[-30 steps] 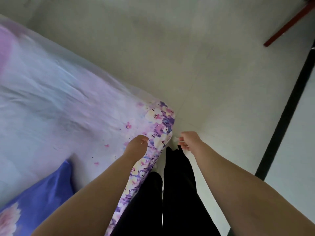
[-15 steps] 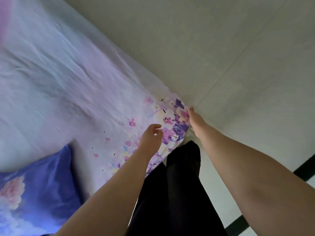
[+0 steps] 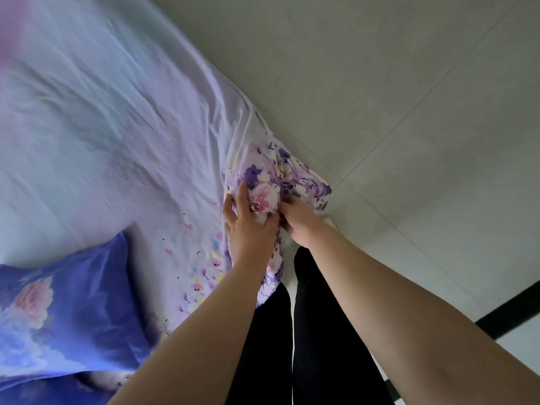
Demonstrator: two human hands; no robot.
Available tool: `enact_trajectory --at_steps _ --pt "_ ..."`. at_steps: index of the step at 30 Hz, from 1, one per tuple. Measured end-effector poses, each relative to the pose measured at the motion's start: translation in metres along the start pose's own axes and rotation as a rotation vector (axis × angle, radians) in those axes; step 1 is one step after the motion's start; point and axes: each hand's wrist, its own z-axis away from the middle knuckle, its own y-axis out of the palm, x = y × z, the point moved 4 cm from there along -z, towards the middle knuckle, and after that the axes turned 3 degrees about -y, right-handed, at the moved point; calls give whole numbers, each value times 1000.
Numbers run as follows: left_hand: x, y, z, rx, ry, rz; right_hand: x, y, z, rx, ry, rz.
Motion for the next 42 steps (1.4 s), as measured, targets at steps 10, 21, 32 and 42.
enact_trajectory --at_steps 10,21,32,42 --pt "-19 19 9 240 124 -328 16 -59 44 -532 64 -327" --pt "-20 49 57 676 173 -142 54 -120 82 -889 -213 25" --pt "-4 46 24 555 163 45 89 -14 94 -734 -713 444" --pt "39 -95 -30 -68 -270 643 58 105 84 -115 -490 683"
